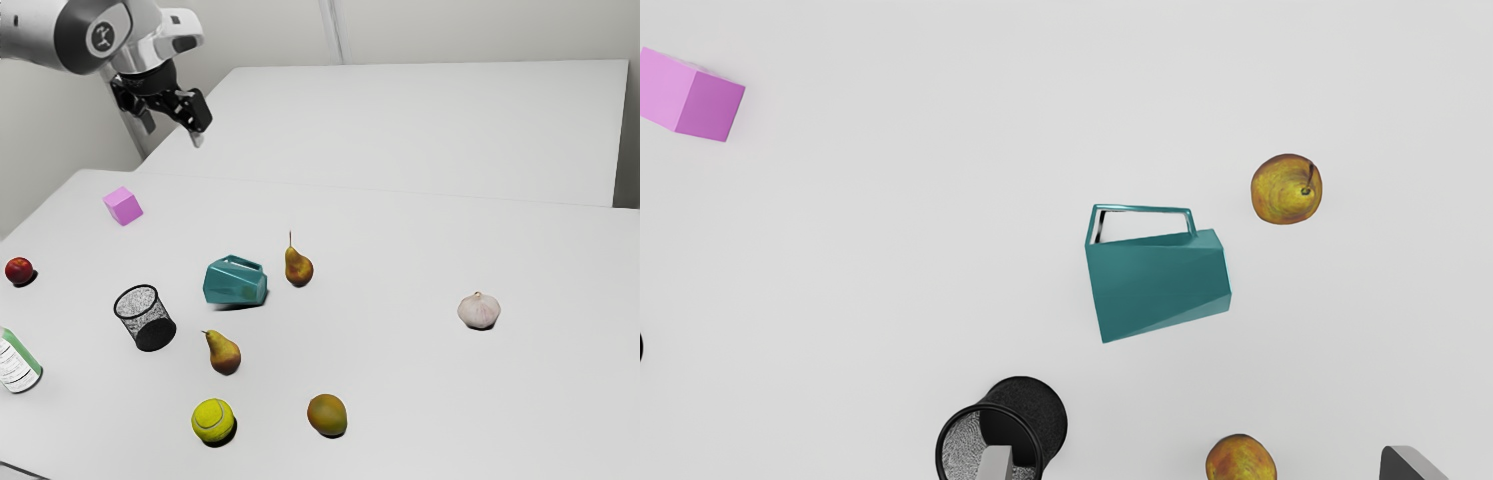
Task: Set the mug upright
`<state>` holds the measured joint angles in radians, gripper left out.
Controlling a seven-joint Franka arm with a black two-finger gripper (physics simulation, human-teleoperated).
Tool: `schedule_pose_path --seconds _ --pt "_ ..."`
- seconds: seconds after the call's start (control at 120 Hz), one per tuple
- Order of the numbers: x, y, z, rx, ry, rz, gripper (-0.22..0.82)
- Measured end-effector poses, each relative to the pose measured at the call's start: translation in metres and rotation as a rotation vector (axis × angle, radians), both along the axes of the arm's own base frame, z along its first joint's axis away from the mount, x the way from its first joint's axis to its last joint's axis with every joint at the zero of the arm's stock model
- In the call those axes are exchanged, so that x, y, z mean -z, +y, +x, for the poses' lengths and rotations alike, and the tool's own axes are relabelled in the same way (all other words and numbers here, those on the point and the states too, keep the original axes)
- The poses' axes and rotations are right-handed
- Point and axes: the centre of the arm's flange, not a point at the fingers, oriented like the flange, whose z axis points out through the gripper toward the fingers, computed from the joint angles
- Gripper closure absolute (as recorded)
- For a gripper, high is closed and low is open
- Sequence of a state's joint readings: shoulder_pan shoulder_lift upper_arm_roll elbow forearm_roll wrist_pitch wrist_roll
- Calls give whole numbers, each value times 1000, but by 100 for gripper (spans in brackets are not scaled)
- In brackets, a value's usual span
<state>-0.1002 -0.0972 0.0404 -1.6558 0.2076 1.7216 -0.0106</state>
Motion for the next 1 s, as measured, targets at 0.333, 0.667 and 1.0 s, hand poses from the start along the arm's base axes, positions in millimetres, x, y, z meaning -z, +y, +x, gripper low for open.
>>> schedule_pose_path --seconds 0.333,0.667,1.0 --pt "58 44 28 -116 70 -141 0" --pt "184 164 23 -405 300 -525 0" --pt "288 216 36 -436 415 -710 0"
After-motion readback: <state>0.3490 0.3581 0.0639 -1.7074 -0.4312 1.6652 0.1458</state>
